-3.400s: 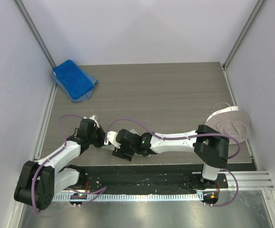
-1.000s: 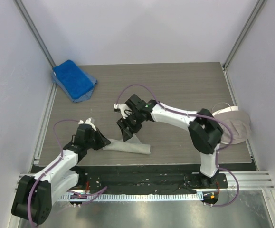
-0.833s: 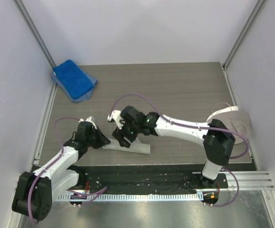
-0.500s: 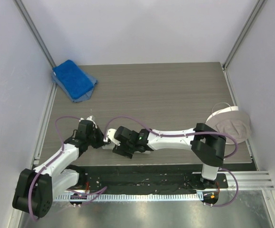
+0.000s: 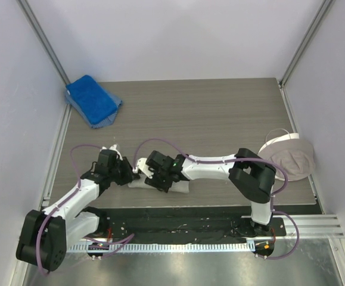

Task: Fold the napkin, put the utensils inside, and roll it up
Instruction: Roll the napkin with the utensil

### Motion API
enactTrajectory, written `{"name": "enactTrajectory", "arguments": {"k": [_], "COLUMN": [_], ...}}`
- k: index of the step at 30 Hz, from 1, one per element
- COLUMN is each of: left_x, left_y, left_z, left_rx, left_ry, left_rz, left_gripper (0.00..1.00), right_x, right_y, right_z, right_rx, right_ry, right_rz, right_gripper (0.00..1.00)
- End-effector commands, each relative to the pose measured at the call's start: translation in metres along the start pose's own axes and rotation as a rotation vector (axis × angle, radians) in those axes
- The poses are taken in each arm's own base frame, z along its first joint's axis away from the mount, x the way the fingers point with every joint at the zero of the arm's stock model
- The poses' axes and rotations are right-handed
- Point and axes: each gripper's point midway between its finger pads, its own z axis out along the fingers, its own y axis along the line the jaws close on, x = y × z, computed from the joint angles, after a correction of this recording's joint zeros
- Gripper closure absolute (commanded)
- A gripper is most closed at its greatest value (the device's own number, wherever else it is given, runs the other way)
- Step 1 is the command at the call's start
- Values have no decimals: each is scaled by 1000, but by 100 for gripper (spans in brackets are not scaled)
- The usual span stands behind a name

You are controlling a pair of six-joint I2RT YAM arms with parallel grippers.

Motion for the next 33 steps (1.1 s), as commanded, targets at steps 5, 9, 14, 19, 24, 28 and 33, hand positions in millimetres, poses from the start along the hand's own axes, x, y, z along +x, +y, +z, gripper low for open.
{"name": "enactTrajectory", "arguments": {"k": [5,9,14,19,24,28,33], "left_x": [-38,-38,-32,-24,-20,-24,-23], "left_y": [-20,-18,-12,-9,-10,-16,-17], "left_z": [-23,-31,-28,-22,-16,-11,-8], "left_rx": [43,53,51,54,81,125,142], "left_ry": [-180,-224,-216,-186,-176,-197,-195], "left_rz": [52,63,61,54,43,46,46], "left_gripper": [44,38,38,43,45,49,67], "right_x": [13,17,15,18,22,23,17], "right_y": [36,41,39,27,24,23,19], "right_z": [-5,-5,-3,1,6,7,7], "right_rx": [-499,-629,-810,-855,-857,-857,-837], "right_ry": [69,108,118,113,121,125,117], "right_rz": [257,385,547,623,647,653,651], "right_gripper": [66,67,68,69,69,69,68]}}
